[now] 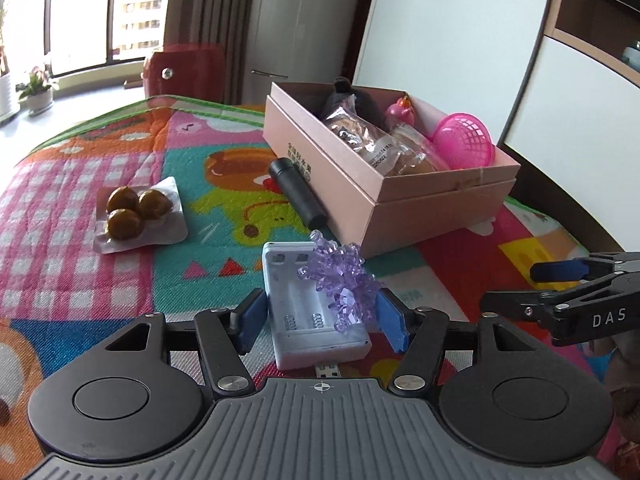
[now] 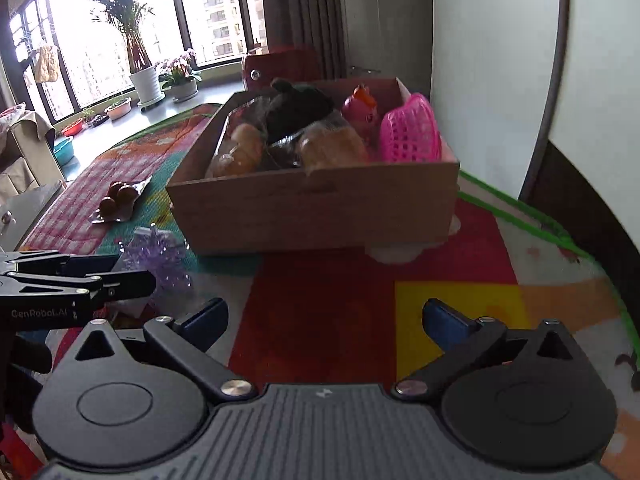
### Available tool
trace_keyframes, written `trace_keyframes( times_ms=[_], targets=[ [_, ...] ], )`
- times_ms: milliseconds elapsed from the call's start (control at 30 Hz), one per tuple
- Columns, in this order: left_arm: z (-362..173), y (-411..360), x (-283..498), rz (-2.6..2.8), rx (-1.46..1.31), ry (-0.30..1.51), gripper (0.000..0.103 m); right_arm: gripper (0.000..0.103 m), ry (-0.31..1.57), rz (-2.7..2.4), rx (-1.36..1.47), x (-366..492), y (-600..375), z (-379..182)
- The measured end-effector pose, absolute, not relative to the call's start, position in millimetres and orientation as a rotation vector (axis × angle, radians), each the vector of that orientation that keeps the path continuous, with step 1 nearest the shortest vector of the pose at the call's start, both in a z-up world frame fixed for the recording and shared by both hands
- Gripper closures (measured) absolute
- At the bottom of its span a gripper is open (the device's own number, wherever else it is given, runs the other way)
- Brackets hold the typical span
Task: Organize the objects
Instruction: 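Grasp the white battery charger with the left gripper while the right grasps the purple snowflake, then drop the charger into the pink box while the right drops the snowflake in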
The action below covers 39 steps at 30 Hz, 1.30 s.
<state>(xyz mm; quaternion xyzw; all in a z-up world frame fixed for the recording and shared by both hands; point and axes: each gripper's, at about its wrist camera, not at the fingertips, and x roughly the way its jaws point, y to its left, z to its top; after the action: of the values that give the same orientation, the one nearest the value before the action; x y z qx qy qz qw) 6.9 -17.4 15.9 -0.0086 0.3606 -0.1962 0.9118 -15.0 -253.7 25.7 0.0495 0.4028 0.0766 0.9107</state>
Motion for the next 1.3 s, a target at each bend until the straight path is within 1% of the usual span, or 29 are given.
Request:
trace_keyframes(
  times_ms=[133, 267, 333, 433, 567, 600, 633, 667, 700, 733, 767, 800, 833, 1100, 1300],
  targets=[
    [15.8, -15.9, -0.7, -0.431, 0.017, 0.745, 0.038, 0.000, 0.809, 0.123, 0.172, -18.9, -254.9, 17.7],
    [15.4, -5.1, -14.7, -0.446, 0.039, 0.729, 0.039, 0.000, 0.848, 0.086, 0.075, -15.0, -237.3, 17.6],
    [16.6, 6.8, -21.2, -0.456, 0.019, 0.727, 0.040, 0.000, 0.853, 0.144, 0.037, -16.2, -226.8, 19.6],
    [20.5, 27.1, -27.3, -0.434, -0.009, 0.717, 0.040, 0.000, 0.839, 0.313, 0.098, -19.2, -210.1, 26.2],
    [26.0, 48.3, -31.7, -0.416, -0.024, 0.704, 0.040, 0.000, 0.795, 0.360, 0.127, -6.2, -178.3, 35.6],
    [27.6, 51.8, -33.3, -0.416, -0.021, 0.699, 0.040, 0.002, 0.801, 0.369, 0.130, -0.5, -172.0, 35.9],
    [28.4, 54.0, -34.8, -0.417, -0.019, 0.695, 0.040, 0.009, 0.807, 0.375, 0.124, 5.8, -165.2, 35.7],
    [29.0, 55.6, -35.8, -0.423, -0.019, 0.693, 0.040, 0.014, 0.818, 0.375, 0.112, 13.1, -158.1, 35.0],
    [29.1, 56.3, -36.9, -0.433, -0.019, 0.692, 0.040, 0.023, 0.831, 0.379, 0.097, 18.6, -151.9, 33.6],
    [28.7, 56.2, -37.9, -0.444, -0.020, 0.693, 0.040, 0.036, 0.844, 0.386, 0.082, 21.5, -147.5, 31.8],
    [27.9, 55.5, -38.6, -0.455, -0.021, 0.693, 0.040, 0.039, 0.848, 0.379, 0.052, 21.0, -142.7, 30.3],
    [27.3, 54.2, -39.0, -0.465, -0.022, 0.695, 0.040, 0.049, 0.836, 0.381, 0.022, 17.2, -141.1, 31.1],
    [26.8, 52.1, -39.1, -0.474, -0.024, 0.696, 0.040, 0.051, 0.832, 0.392, 0.008, 12.5, -141.6, 33.0],
    [29.9, 3.7, -22.1, -0.509, -0.011, 0.680, 0.040, 0.051, 0.754, 0.246, -0.077, -40.5, -192.5, 45.8],
    [15.4, -35.8, -6.3, -0.413, 0.142, 0.727, 0.040, 0.051, 0.751, 0.139, -0.059, -59.4, -230.5, 44.0]
  ],
)
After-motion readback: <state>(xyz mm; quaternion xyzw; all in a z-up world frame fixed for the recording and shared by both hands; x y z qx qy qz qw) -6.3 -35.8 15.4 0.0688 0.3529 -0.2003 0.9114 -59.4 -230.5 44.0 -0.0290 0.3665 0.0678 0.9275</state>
